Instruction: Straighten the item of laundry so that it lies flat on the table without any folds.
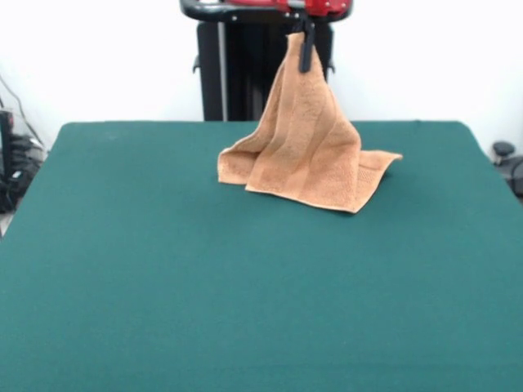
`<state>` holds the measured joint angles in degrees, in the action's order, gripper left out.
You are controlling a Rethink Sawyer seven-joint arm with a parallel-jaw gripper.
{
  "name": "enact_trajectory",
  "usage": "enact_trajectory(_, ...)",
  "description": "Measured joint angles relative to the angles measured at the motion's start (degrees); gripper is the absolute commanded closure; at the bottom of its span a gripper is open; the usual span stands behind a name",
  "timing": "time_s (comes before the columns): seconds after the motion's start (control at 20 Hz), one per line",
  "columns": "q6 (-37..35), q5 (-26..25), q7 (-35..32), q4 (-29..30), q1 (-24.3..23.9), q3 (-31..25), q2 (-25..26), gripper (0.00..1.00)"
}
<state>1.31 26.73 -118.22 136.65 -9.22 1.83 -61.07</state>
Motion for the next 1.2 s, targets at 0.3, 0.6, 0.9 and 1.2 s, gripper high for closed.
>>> enact_trajectory(0.3, 0.13, 0.00, 0.00, 0.20, -0.09, -0.20, 0.00, 1.00)
enact_trajectory(0.6, 0.13, 0.00, -0.01, 0.55, -0.20, -1.14, 0.00, 1.00)
enact_trajectory(0.9, -0.05, 0.02, -0.01, 0.37, 1.66, -0.41, 0.06, 1.00)
enact_trajectory(1.2, -13.59, -2.46, -1.54, -6.70, 23.54, 17.09, 1.00, 1.00)
